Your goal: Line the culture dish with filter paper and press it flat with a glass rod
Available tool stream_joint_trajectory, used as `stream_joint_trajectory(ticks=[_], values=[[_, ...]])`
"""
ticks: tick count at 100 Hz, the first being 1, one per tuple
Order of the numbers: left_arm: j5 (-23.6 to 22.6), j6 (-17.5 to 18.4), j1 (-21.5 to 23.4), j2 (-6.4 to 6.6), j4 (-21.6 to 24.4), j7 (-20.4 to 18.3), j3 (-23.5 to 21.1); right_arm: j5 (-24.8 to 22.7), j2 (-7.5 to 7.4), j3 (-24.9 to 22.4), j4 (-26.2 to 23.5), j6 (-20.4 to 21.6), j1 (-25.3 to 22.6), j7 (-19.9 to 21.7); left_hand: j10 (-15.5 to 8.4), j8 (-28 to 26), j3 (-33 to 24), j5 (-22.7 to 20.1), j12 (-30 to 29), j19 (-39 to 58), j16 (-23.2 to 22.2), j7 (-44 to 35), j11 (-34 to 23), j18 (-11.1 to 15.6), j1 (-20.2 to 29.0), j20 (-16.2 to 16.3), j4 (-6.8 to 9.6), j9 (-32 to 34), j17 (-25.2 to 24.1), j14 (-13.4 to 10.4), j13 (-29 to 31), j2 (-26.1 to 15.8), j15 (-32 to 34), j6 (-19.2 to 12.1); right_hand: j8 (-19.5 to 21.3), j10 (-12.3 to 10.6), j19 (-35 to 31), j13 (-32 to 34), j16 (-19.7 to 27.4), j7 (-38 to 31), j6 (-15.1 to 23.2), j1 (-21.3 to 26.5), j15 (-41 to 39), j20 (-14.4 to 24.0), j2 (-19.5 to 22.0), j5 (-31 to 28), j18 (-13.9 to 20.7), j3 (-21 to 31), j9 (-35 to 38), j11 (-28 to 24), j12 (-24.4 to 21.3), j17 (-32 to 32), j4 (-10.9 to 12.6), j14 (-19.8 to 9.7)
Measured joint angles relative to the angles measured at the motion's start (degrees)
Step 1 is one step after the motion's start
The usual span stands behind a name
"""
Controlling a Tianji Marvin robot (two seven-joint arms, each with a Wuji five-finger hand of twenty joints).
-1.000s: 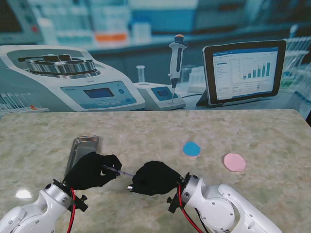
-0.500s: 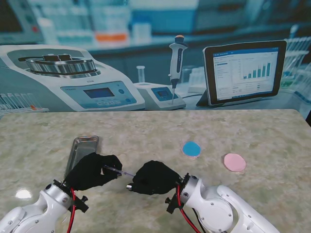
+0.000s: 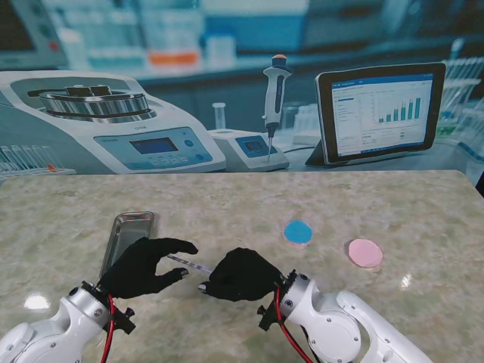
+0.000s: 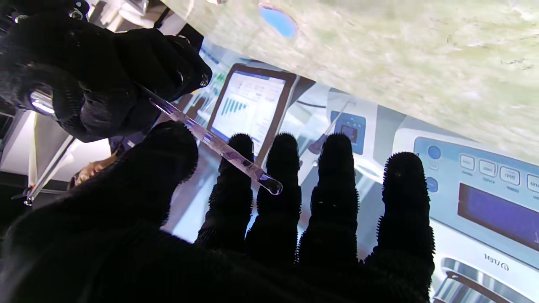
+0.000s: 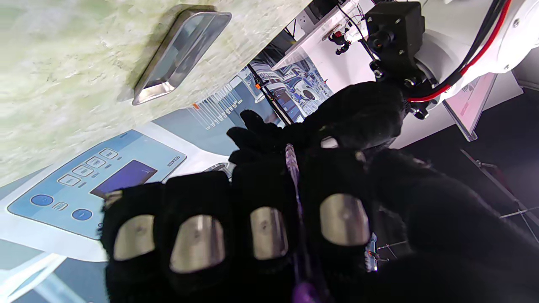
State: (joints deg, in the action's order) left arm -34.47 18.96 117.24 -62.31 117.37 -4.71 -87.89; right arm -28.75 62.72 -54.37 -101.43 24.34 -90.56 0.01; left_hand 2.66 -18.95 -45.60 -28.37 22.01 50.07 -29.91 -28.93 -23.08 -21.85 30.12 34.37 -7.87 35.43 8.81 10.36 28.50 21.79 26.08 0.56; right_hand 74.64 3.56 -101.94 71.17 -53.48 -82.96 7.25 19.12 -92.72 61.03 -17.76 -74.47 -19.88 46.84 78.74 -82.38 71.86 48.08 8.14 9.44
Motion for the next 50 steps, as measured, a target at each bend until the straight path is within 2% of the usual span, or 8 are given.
stream_joint_trajectory(ticks=[9, 19, 21, 28, 31, 33, 40, 50], values=[[0.6, 0.67, 0.14, 0.07, 0.0, -0.6, -0.42, -0.23, 0.03, -0.13, -0.01, -0.23, -0.07, -0.08, 0.0, 2.22, 4.5, 4.68, -2.87, -7.19, 3.18, 4.48, 3.51, 0.43, -1.63, -1.94, 0.35, -7.46, -3.47, -0.6, -5.49, -1.62, -6.28, 0.09, 0.0, -0.24, -0.29, 0.59, -0.65, -0.81, 0.13, -0.22, -0.6, 0.01, 0.0, 0.0, -0.02, 0.02, 0.58, -0.44, 0.56, 1.33, 0.3, -0.16], [2.18, 1.07, 0.39, 0.12, 0.0, -0.81, -0.72, -0.32, 0.03, -0.33, -0.16, -0.48, -0.2, -0.05, 0.0, 4.19, 16.72, 8.77, -3.72, -16.02, 5.11, 8.08, 6.32, 1.0, -1.71, -2.9, 0.36, -13.79, -6.76, -1.12, -10.74, -5.64, -11.9, 0.72, -0.12, -0.34, -0.61, 0.68, -2.06, -1.9, 0.31, -0.61, -1.55, 0.01, -0.01, 0.0, -0.08, 0.64, 0.63, -1.43, 0.79, 2.87, 0.55, -0.3], [2.75, 1.07, 0.45, 0.12, 0.0, -0.81, -0.73, -0.38, 0.03, -0.38, -0.21, -0.56, -0.25, -0.02, 0.0, 4.58, 19.42, 8.98, -3.73, -17.63, 5.48, 8.67, 6.55, 1.2, -1.58, -2.91, 1.42, -14.8, -7.32, -1.15, -11.68, -6.58, -12.64, 0.97, -0.2, -0.39, -0.64, 0.7, -2.33, -2.37, 0.47, -0.61, -2.12, 0.01, -0.01, 0.0, -0.09, 0.65, 0.63, -1.84, 0.79, 3.37, 0.61, -0.35], [4.7, 0.9, 0.69, 0.11, 0.03, -0.71, -0.74, -0.67, 0.03, -0.71, -0.55, -1.12, -0.6, 0.02, 0.01, 5.34, 29.06, 10.36, -3.74, -22.55, 5.6, 9.81, 7.69, 1.75, 1.06, -2.91, 1.56, -17.0, -8.67, -1.2, -14.08, -10.38, -14.82, 1.36, -0.68, -0.57, -0.7, 1.29, -3.65, -3.72, 0.75, -0.66, -3.09, -0.3, -0.02, 0.0, -0.52, 1.3, 0.81, -3.06, 0.71, 5.82, 1.12, -0.51], [5.02, 0.76, 0.79, 0.08, 0.08, -0.57, -0.76, -0.77, 0.04, -0.89, -0.74, -1.56, -0.83, -0.03, 0.01, 5.46, 30.7, 11.01, -3.75, -24.09, 5.61, 10.09, 8.01, 1.92, 1.8, -2.91, 1.59, -17.88, -9.27, -1.2, -14.64, -11.15, -15.43, 1.39, -0.7, -0.73, -0.7, 1.32, -4.24, -4.05, 0.9, -1.03, -4.48, -1.27, -0.02, 0.0, -0.58, 1.51, 0.82, -3.71, 0.61, 7.3, 1.39, -0.59], [5.1, 0.61, 0.88, 0.05, 0.14, -0.44, -0.78, -0.85, 0.06, -1.04, -0.87, -1.91, -1.02, -0.15, 0.01, 5.5, 31.47, 11.54, -3.77, -24.86, 5.62, 10.12, 8.01, 1.96, 1.91, -2.91, 2.67, -18.46, -9.41, -1.2, -14.95, -11.16, -16.0, 1.39, -0.73, -0.76, -0.7, 1.34, -4.93, -4.49, 0.93, -1.38, -4.44, -2.04, -0.02, 0.0, -0.63, 2.07, 0.86, -4.02, 0.53, 8.24, 1.75, -0.61], [5.13, 0.2, 1.17, -0.12, 0.29, 0.08, -0.97, -1.21, 0.25, -1.73, -1.19, -2.89, -1.78, -1.01, 0.01, 6.03, 32.11, 12.45, -4.22, -27.94, 5.63, 10.63, 8.5, 2.25, 1.92, -2.91, 2.68, -19.85, -10.13, -1.21, -15.72, -11.81, -17.4, 1.4, -1.37, -0.97, -0.7, 1.39, -7.94, -5.94, 1.39, -2.03, -5.9, -5.19, -0.03, 0.0, -0.64, 3.22, 0.87, -5.68, -0.27, 12.22, 2.41, -0.77], [5.12, -0.12, 1.67, -0.36, 0.38, 0.89, -1.42, -1.93, 0.48, -3.49, -1.88, -4.0, -3.09, -1.27, 0.01, 6.08, 33.57, 13.12, -4.22, -32.05, 5.64, 10.77, 8.69, 2.61, 2.64, -2.91, 2.71, -21.2, -10.25, -1.22, -16.31, -13.08, -18.83, 1.41, -1.73, -1.3, -0.7, 1.43, -11.47, -6.71, 1.88, -2.99, -5.92, -6.02, -0.04, -0.65, -0.64, 3.84, 0.91, -6.51, -0.76, 16.24, 3.25, -1.1]])
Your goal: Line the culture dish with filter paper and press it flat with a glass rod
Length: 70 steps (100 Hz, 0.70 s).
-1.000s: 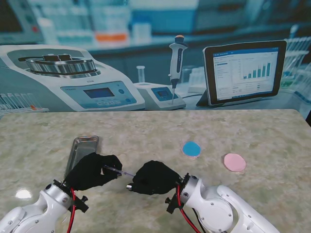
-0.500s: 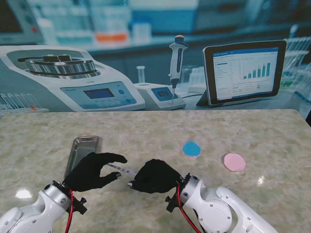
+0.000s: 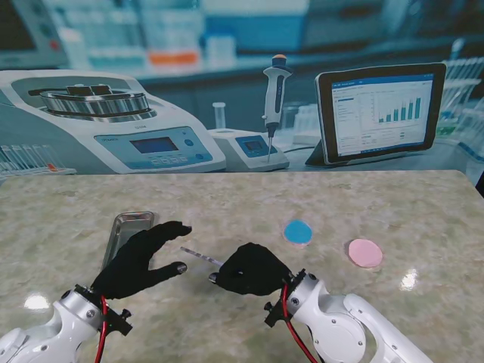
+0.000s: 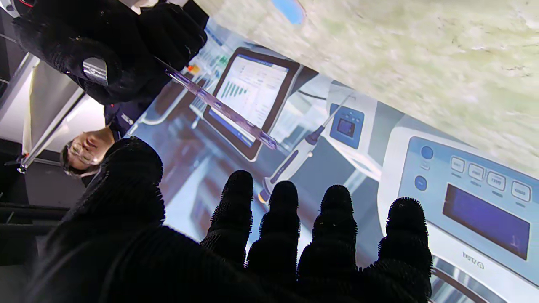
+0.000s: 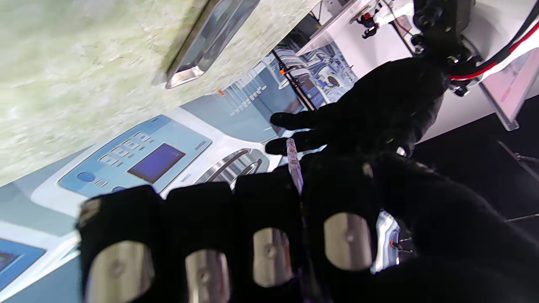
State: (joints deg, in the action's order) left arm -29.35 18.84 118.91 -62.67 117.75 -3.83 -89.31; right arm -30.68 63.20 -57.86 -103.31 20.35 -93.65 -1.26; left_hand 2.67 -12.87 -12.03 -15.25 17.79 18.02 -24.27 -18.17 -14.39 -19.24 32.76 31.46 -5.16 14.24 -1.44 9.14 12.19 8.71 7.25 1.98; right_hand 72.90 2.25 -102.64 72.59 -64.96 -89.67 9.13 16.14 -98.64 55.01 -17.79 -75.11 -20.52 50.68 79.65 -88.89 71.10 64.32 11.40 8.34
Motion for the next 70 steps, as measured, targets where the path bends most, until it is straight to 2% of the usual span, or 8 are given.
stream_joint_trajectory(ticks=[6, 15, 17, 32, 52, 70], values=[[-0.09, -0.1, 0.3, -0.14, 0.0, 0.75, -0.21, -0.49, 0.0, -1.28, -0.53, -0.58, -0.74, 0.41, 0.0, 0.02, 1.0, 0.01, 0.0, -1.41, 0.0, 0.0, 0.24, 0.05, 0.62, 0.0, 0.0, -0.67, -0.36, 0.0, 0.0, -0.27, -0.33, 0.0, -0.25, -0.31, 0.0, 0.01, -1.45, -0.37, 0.22, -0.11, -0.01, 0.1, 0.0, -0.02, 0.0, 0.01, 0.0, -0.54, -0.37, 1.0, 0.44, -0.32], [-0.15, -0.23, 0.72, -0.31, 0.0, 1.25, -0.58, -1.16, -0.08, -3.61, -1.45, -1.71, -1.88, 2.08, 0.0, 0.16, 4.39, 0.99, 0.0, -4.06, 0.0, 0.54, 0.19, 0.27, 1.93, 0.32, 0.02, -1.6, -0.51, -0.34, -1.62, -1.22, -1.66, 0.0, -0.31, -0.47, 0.0, 0.01, -3.05, -0.93, 0.42, -0.57, -0.52, 2.25, 0.0, -0.02, 0.0, 0.53, 0.0, -1.41, -0.48, 1.33, 1.16, -0.56], [-0.15, -0.25, 0.83, -0.33, 0.0, 1.29, -0.68, -1.38, -0.11, -4.18, -1.64, -2.03, -2.16, 2.48, 0.0, 0.56, 5.91, 1.22, 0.0, -5.12, 0.0, 0.74, 0.23, 0.3, 3.01, 0.92, 1.04, -1.63, -0.51, -0.51, -1.62, -1.71, -1.66, 0.0, -0.31, -0.5, 0.0, 0.01, -3.58, -1.01, 0.44, -0.57, -0.53, 2.9, 0.0, -0.03, 0.0, 0.57, 0.0, -1.42, -0.48, 1.39, 1.3, -0.59], [-0.13, -0.28, 1.64, -0.39, 0.04, 1.32, -1.24, -2.03, -0.49, -8.29, -3.07, -5.84, -4.02, 4.66, 0.0, 0.87, 10.16, 1.8, 0.0, -7.32, 0.0, 1.42, 1.79, 0.82, 4.14, 1.73, 1.14, -1.67, -1.34, -0.7, -2.9, -3.35, -2.35, 0.0, -0.37, -0.73, -0.03, 0.02, -5.43, -1.58, 0.82, -0.64, -1.34, 5.8, -0.01, -0.03, 0.0, 0.6, 0.0, -2.3, -0.99, 1.62, 1.43, -0.79], [-0.67, -0.5, 2.54, -0.37, -0.02, 1.95, -0.59, -1.52, -0.99, -12.45, -3.6, -10.73, -4.22, 8.39, 0.0, 1.38, 11.3, 2.24, -0.44, -8.17, 0.02, 1.99, 2.92, 1.49, 6.04, 1.73, 1.16, -1.7, -2.97, -0.94, -4.72, -4.59, -3.06, 0.0, -0.38, -1.01, -0.03, 0.02, -6.58, -2.16, 1.03, -0.68, -1.34, 7.9, -0.01, -0.04, 0.01, 0.62, 0.0, -2.79, -1.01, 1.74, 1.96, -1.07], [-2.05, -2.76, 3.86, -0.37, 0.05, 2.59, 0.72, -0.72, -1.3, -13.95, -2.15, -14.7, -1.79, 10.14, 0.0, 1.38, 11.71, 2.24, -0.44, -9.14, 0.43, 1.99, 4.18, 1.81, 6.93, 1.73, 1.16, -2.28, -3.37, -1.2, -5.57, -4.72, -3.09, 0.0, -0.39, -1.03, -0.03, 0.02, -7.28, -2.22, 1.05, -0.68, -1.34, 8.72, -0.01, -0.04, 0.02, 0.63, 0.0, -2.84, -1.03, 1.78, 1.98, -1.14]])
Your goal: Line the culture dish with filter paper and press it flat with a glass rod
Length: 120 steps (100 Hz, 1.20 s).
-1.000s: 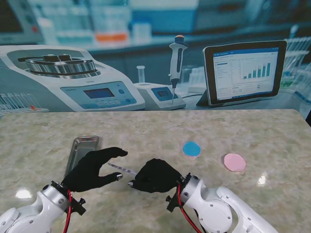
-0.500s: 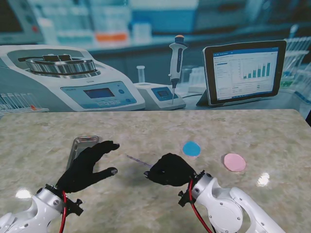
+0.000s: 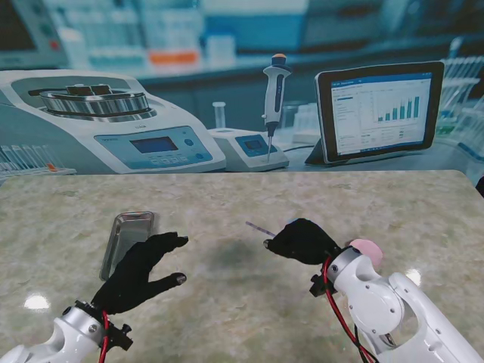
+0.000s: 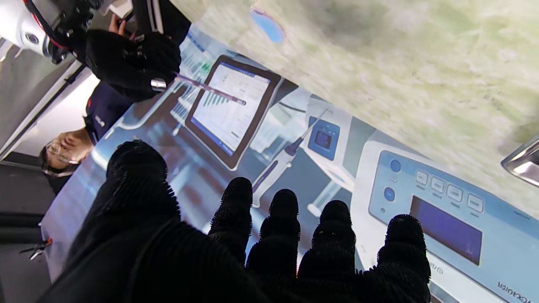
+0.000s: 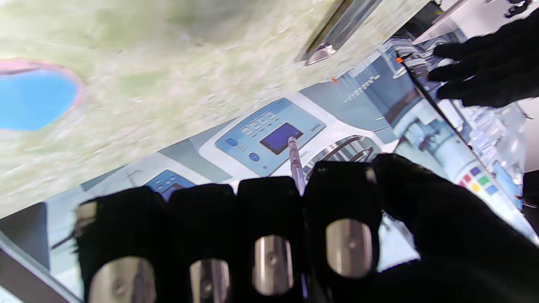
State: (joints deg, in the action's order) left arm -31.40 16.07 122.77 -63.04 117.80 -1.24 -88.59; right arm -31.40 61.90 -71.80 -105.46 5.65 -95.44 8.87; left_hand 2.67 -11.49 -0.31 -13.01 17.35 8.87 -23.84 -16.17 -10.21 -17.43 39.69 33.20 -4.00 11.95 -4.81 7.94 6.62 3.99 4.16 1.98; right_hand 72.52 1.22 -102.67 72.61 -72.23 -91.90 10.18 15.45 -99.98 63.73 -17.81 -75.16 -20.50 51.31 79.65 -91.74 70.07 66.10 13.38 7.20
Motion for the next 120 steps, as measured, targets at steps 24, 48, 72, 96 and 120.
stream_joint_trajectory(ticks=[24, 48, 72, 96, 120], values=[[-2.52, -0.89, 1.7, -0.02, 0.05, 2.03, 1.77, 0.15, -0.11, -0.35, 5.87, -4.29, 5.53, 2.11, 0.0, 0.11, 0.19, 0.0, 0.0, -0.79, 0.27, 0.61, 0.76, 0.31, -0.06, -1.34, 0.0, 0.0, 0.0, -0.1, -0.03, -0.47, -0.01, 0.0, -0.01, -0.02, 0.0, 0.0, -0.06, -0.03, 0.03, -0.62, 0.0, 0.62, 0.0, -0.01, 0.01, 0.56, 0.0, -0.09, -0.05, 0.03, 0.02, -0.03], [-3.08, -0.03, 2.45, -0.17, -0.91, 3.14, 2.48, 0.21, -0.36, 0.34, 13.09, -8.3, 11.14, 4.04, 0.0, 0.18, 0.2, 0.0, 0.0, -1.36, 0.8, 0.64, 0.77, 0.33, -0.06, -2.2, 0.01, 0.0, 0.0, -0.12, -0.04, -0.47, -0.03, 0.0, -0.01, -0.06, 0.0, 0.0, -0.76, -0.1, 0.11, -0.62, 0.0, 2.0, 0.0, -0.01, 0.01, 0.61, 0.0, -0.54, -0.05, 0.05, 0.14, -0.1], [-3.25, 1.17, 2.99, -0.23, -1.49, 3.64, 2.51, -1.04, -0.83, 2.15, 17.17, -13.95, 14.41, 5.76, 0.0, 0.25, 0.2, 0.0, 0.0, -1.4, 0.81, 0.65, 0.78, 0.33, -0.06, -2.97, 0.01, 0.0, 0.0, -0.12, -0.04, -0.48, -0.03, 0.0, -0.02, -0.08, 0.0, 0.0, -1.47, -0.11, 0.14, -0.62, 0.0, 2.95, 0.0, -0.01, 0.02, 0.62, 0.0, -0.74, -0.06, 0.05, 0.69, -0.11], [-3.2, 2.74, 3.71, -0.32, -1.58, 4.13, 2.24, -2.71, -1.07, 3.16, 17.93, -17.63, 14.89, 6.95, 0.0, 0.26, 0.2, 0.0, 0.0, -1.82, 0.81, 0.65, 0.78, 0.34, -0.06, -3.7, 0.01, 0.0, 0.0, -0.13, -0.04, -0.48, -0.03, 0.0, -0.02, -0.17, 0.0, 0.0, -1.89, -0.14, 0.26, -0.62, 0.0, 3.65, 0.0, -0.01, 0.02, 0.62, 0.0, -0.86, -0.06, 0.05, 0.74, -0.2], [-3.18, 3.41, 3.78, -0.33, -2.11, 4.23, 2.22, -2.27, -1.63, 3.64, 17.84, -18.91, 14.75, 9.87, 0.0, 0.27, 0.2, 0.0, 0.0, -1.85, 0.83, 0.65, 0.78, 0.34, -0.06, -4.3, 0.01, 0.0, 0.0, -0.15, -0.05, -0.48, -0.03, 0.0, -0.08, -0.59, 0.0, 0.0, -2.2, -0.65, 0.63, -0.62, 0.0, 4.83, 0.0, -0.01, 0.04, 0.62, 0.0, -0.92, -0.06, 0.06, 1.25, -0.56]])
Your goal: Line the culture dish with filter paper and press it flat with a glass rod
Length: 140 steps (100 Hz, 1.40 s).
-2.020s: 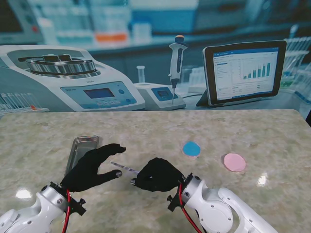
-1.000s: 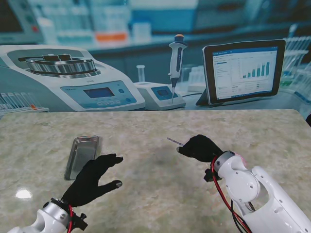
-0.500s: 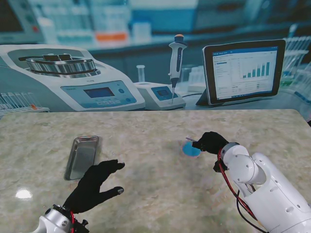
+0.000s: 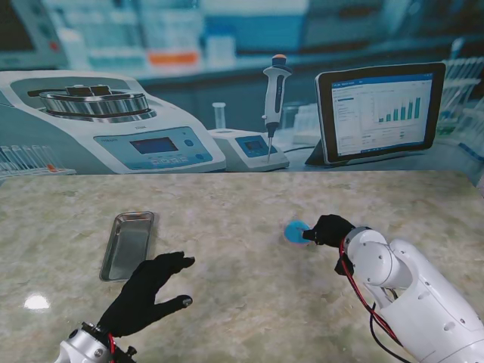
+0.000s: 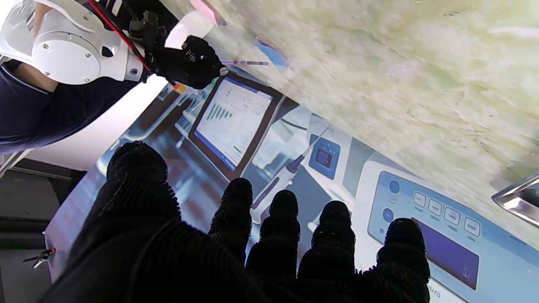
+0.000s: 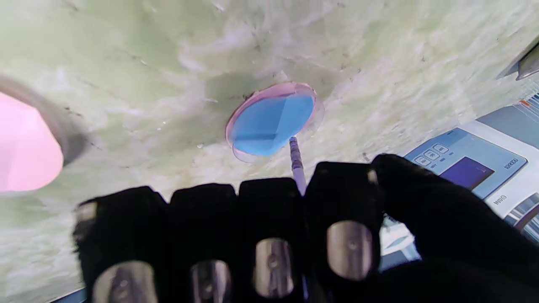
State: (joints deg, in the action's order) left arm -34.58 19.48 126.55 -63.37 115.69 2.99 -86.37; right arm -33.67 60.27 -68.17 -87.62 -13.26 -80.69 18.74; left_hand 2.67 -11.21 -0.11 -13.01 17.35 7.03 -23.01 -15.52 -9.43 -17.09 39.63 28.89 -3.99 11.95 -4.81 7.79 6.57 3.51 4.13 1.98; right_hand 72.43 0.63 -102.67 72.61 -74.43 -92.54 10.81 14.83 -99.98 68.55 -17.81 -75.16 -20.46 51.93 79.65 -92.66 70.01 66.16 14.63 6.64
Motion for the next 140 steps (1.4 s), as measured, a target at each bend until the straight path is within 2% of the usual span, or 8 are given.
stream_joint_trajectory(ticks=[43, 61, 72, 89, 99, 106, 140], values=[[0.02, 0.1, -0.03, -0.01, -0.41, 0.09, 0.03, -1.08, -0.69, 1.16, -0.29, -2.96, 0.03, 3.38, 0.0, 0.02, 0.01, 0.0, 0.0, -0.01, 0.0, 0.01, 0.0, 0.01, 0.01, -0.12, 0.0, 0.0, 0.0, -0.02, 0.0, 0.0, 0.0, 0.0, -0.1, -0.23, 0.0, 0.0, -0.7, -0.04, 0.61, 0.0, 0.0, 0.12, 0.0, 0.0, 0.08, 0.0, 0.0, -0.02, 0.0, 0.02, 0.03, -0.18], [0.05, 0.1, -0.04, -0.01, -0.49, 0.08, -0.05, -3.53, -0.87, 0.81, -1.18, -6.14, -0.22, 4.68, 0.0, 0.32, 0.01, 0.0, 0.0, -0.01, 0.0, 0.01, 0.0, 0.0, 0.01, -0.69, 0.0, 0.0, 0.0, -0.03, 0.0, 0.0, 0.0, 0.0, -0.56, -0.48, 0.0, 0.0, -0.71, -0.05, 1.26, 0.0, 0.0, 0.24, 0.0, 0.0, 0.11, 0.0, 0.0, -0.03, 0.0, 0.03, 0.04, -0.36], [0.09, 0.13, -0.04, -0.03, -0.58, 0.09, -0.1, -4.38, -1.03, -0.04, -1.96, -6.49, -0.9, 5.21, 0.0, 0.34, 0.01, 0.0, 0.0, -0.01, 0.0, 0.01, 0.0, 0.01, 0.01, -0.72, 0.0, 0.0, 0.0, -0.03, 0.0, 0.0, 0.0, 0.0, -0.56, -0.69, 0.0, 0.0, -0.73, -0.23, 1.26, 0.0, 0.0, 0.74, 0.0, 0.0, 0.14, -0.01, 0.0, -0.41, 0.0, 0.04, 0.04, -0.58], [0.1, 0.2, -0.09, -0.03, -0.59, 0.11, -0.08, -4.22, -1.07, -0.77, -2.35, -6.3, -1.72, 3.91, 0.0, 0.35, 0.01, 0.0, 0.0, -0.01, 0.0, 0.01, 0.0, 0.01, 0.02, -0.73, 0.0, 0.0, 0.0, -0.03, 0.0, 0.0, -0.01, 0.0, -0.56, -0.8, 0.0, 0.0, -0.74, -0.54, 1.27, 0.0, 0.0, 0.81, 0.0, 0.0, 0.17, -0.02, 0.0, -0.53, 0.05, 0.08, 0.04, -0.74], [0.1, 0.22, -0.1, -0.03, -0.6, 0.1, -0.06, -2.23, -0.89, -1.18, -2.37, -4.46, -2.15, 1.07, 0.0, 0.36, 0.01, 0.0, 0.0, -0.01, 0.0, 0.01, 0.0, 0.01, 0.02, -0.74, 0.0, 0.0, 0.0, -0.03, 0.0, 0.0, -0.01, 0.0, -0.56, -0.82, 0.0, 0.0, -0.78, -0.62, 1.27, 0.0, 0.0, 0.82, 0.0, 0.0, 0.17, -0.02, 0.0, -0.59, 0.06, 0.14, 0.04, -0.76], [0.1, 0.22, -0.1, -0.03, -0.6, 0.1, -0.06, -1.73, -0.77, -1.08, -2.47, -3.55, -2.08, 0.8, 0.0, 0.36, 0.01, 0.0, 0.0, -0.01, 0.0, 0.01, 0.0, 0.01, 0.02, -0.74, 0.0, 0.0, 0.0, -0.04, 0.0, 0.0, -0.01, 0.0, -0.56, -0.83, 0.0, 0.0, -0.8, -0.71, 1.27, 0.0, 0.0, 0.82, 0.0, 0.0, 0.19, -0.02, 0.0, -0.62, 0.07, 0.15, 0.04, -0.78], [0.07, 0.42, -0.08, -0.03, -0.6, 0.06, -0.06, -1.7, -0.59, 4.32, 1.01, -4.31, 3.1, 1.49, 0.0, 0.36, 0.01, 0.0, 0.0, -0.02, 0.01, 0.01, 0.01, 0.01, 0.02, -0.76, 0.0, 0.0, 0.0, -0.05, 0.0, 0.0, -0.01, 0.0, -0.56, -0.89, 0.0, 0.0, -0.82, -0.77, 1.27, 0.0, 0.0, 0.83, 0.0, 0.0, 0.23, -0.02, 0.0, -0.67, 0.07, 0.19, 0.05, -0.86]])
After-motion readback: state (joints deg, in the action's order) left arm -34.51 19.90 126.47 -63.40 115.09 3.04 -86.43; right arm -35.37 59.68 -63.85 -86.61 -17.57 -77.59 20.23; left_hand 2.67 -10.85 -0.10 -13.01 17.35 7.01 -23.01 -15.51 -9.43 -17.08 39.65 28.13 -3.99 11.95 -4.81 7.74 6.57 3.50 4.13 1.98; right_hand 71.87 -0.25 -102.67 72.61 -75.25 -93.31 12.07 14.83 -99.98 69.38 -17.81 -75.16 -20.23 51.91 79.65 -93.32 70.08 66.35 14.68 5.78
